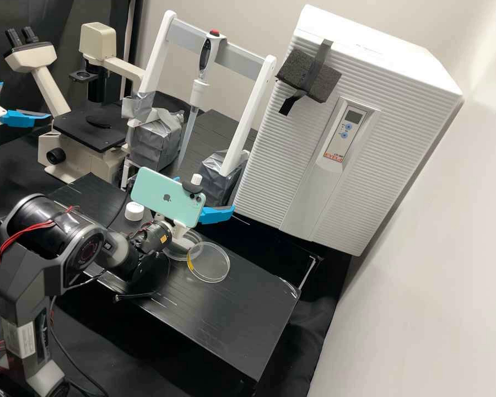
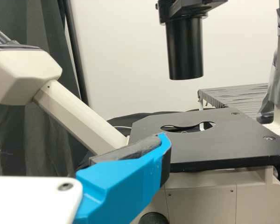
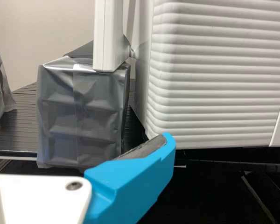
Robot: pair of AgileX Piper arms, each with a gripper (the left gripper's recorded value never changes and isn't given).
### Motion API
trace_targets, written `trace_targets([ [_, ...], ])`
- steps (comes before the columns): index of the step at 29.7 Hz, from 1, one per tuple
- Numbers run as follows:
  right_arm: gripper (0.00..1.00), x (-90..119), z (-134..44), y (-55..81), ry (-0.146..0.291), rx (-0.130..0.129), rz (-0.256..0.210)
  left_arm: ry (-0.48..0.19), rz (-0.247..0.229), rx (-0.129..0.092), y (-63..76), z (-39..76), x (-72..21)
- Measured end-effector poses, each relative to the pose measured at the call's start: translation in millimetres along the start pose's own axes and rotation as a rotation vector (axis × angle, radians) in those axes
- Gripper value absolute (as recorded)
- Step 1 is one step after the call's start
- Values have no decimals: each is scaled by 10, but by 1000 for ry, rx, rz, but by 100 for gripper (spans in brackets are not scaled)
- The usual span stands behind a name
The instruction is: Close the bottle
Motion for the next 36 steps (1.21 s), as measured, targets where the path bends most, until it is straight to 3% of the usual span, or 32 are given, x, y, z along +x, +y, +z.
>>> trace_targets([
  [10, 100, 0, 0, 0, 0, 0, 0, -3, 3, 2, -2, 2, -5],
  [11, 100, 0, 0, 0, 0, 0, 0, -14, 7, -5, -6, 16, -15],
  [16, 100, 0, 0, 0, 0, 0, 0, -124, 57, -100, -60, 162, -181],
  [17, 100, 0, 0, 0, 0, 0, 0, -153, 48, -109, -74, 203, -220],
  [22, 100, 0, 0, 0, 0, 0, 0, -306, 43, -126, -55, 438, -417],
  [26, 100, 0, 0, 0, 0, 0, 0, -392, 15, -146, -82, 555, -542],
  [30, 100, 0, 0, 0, 0, 0, 0, -429, -34, -180, -162, 595, -644],
  [36, 100, 0, 0, 0, 0, 0, 0, -449, -104, -203, -286, 604, -775],
])
